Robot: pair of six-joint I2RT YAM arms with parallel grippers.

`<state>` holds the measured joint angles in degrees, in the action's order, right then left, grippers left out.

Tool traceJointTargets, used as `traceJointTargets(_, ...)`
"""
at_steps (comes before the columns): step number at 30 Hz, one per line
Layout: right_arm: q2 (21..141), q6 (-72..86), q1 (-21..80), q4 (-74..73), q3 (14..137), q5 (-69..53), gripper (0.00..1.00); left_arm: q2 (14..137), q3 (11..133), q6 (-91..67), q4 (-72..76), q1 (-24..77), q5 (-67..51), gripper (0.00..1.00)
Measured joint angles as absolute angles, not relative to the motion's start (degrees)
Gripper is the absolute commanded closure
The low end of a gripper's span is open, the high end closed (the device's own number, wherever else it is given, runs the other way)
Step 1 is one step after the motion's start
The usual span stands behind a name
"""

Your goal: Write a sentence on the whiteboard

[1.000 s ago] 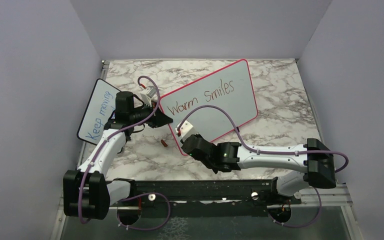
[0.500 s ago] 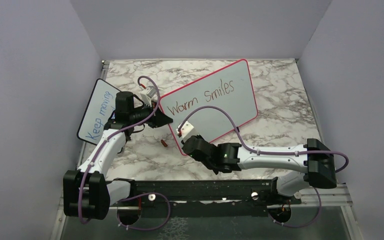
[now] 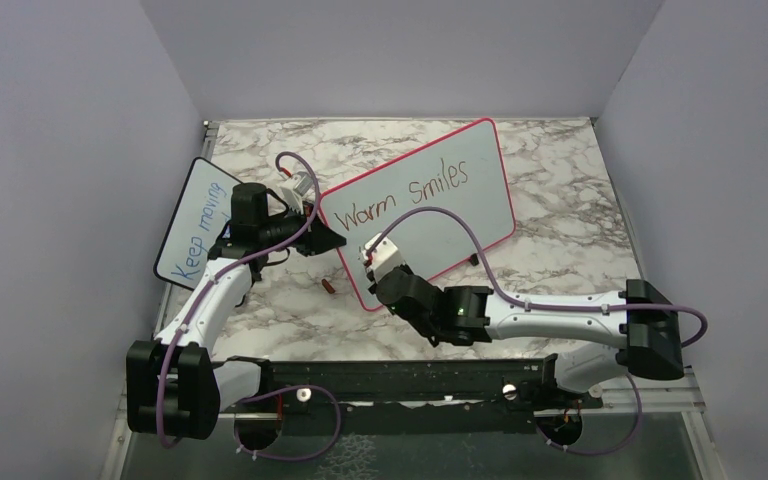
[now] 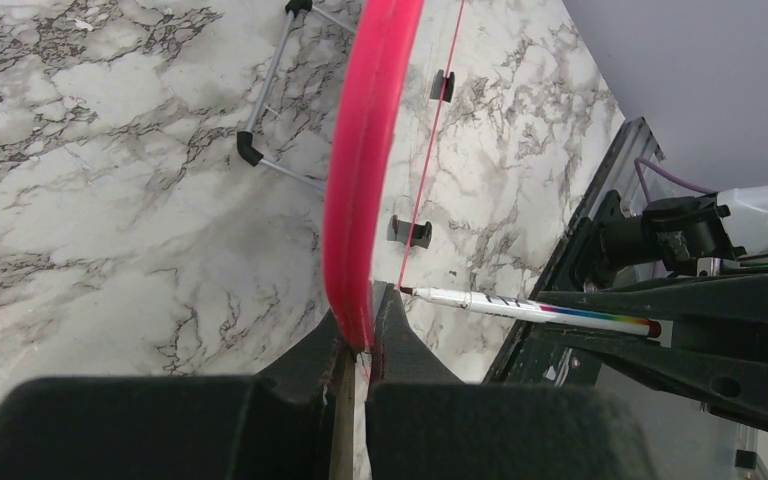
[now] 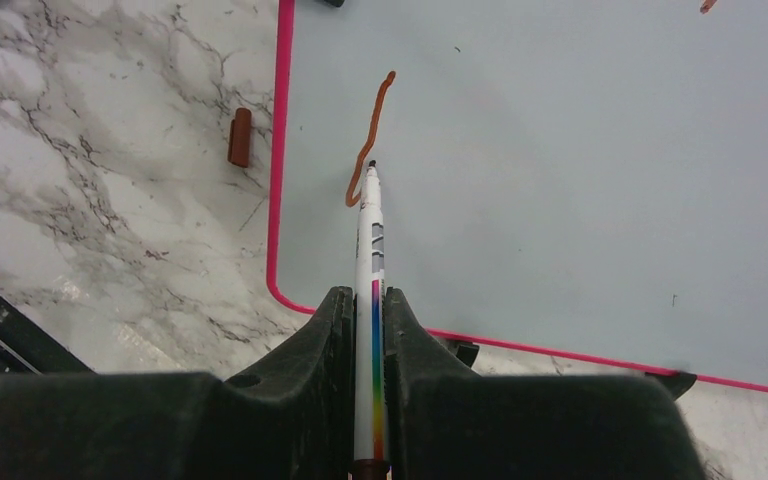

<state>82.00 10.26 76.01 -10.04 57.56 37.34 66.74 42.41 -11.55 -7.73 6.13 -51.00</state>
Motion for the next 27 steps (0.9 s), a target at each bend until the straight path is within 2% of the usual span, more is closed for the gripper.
traceJointTargets(27,83.18,8.95,76.03,-6.87,57.56,39.13,1.0,66.76,42.35,-11.55,-7.57,6.13,-51.03,1.0)
